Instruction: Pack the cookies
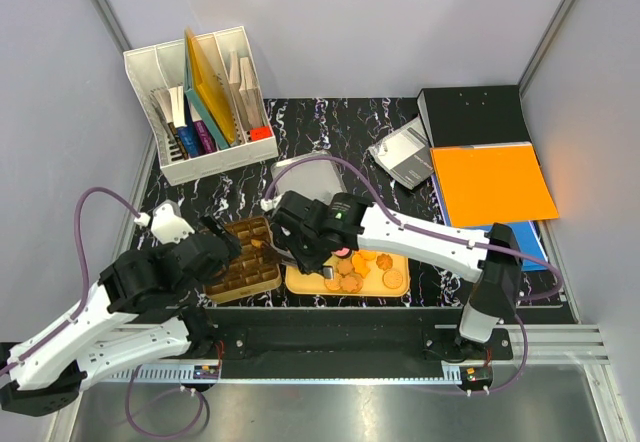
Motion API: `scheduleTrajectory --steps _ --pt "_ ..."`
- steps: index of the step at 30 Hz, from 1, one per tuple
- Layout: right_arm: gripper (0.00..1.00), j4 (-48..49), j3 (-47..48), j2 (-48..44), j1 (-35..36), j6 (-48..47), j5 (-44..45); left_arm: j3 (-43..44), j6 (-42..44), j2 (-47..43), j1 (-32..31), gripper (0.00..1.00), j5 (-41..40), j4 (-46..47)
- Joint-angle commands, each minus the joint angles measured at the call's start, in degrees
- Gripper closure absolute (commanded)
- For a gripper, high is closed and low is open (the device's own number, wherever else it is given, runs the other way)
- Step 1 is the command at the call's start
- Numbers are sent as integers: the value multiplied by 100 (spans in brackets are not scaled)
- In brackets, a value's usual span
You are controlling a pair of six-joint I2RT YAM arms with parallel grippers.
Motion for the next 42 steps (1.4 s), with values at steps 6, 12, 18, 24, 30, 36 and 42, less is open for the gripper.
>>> scheduleTrajectory --steps 6,12,18,24,30,36,42 --pt "94 149 597 335 35 -145 395 -22 59 -62 15 1 35 92" --pt "94 149 791 247 26 -101 676 -48 59 -98 15 1 44 92" --pt "94 114 843 317 -35 -101 869 -83 120 -54 6 1 79 188" --pt "94 -157 695 -385 -105 13 1932 -57 226 -36 15 1 44 241" --pt "69 -580 -508 -1299 -983 426 1776 -40 542 201 15 1 79 531" --pt "53 -334 -1643 -2090 -1125 874 1450 92 946 587 15 1 140 847" --pt "39 -282 -2012 -2319 -1125 1068 1318 224 1272 939 50 1 237 1085"
